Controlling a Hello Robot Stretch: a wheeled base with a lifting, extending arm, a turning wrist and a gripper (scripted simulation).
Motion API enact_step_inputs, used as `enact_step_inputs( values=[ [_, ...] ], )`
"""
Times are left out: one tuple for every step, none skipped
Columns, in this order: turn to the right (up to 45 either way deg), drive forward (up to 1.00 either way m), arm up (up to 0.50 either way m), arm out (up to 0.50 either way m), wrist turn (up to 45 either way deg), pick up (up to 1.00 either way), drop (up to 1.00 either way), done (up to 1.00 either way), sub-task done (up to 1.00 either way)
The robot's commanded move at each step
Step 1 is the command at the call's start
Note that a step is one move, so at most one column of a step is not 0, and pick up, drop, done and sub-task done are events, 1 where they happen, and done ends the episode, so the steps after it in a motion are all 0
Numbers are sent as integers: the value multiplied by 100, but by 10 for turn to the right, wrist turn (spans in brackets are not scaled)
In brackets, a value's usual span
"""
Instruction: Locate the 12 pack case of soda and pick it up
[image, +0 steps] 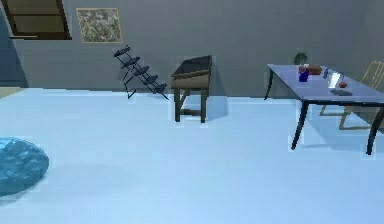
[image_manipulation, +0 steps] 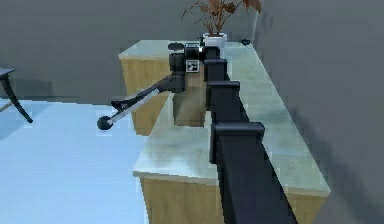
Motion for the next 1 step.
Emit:
enact_step_inputs(
  values=[
    [0, 0, 0, 0, 450, 0, 0, 0, 0]
  ],
)
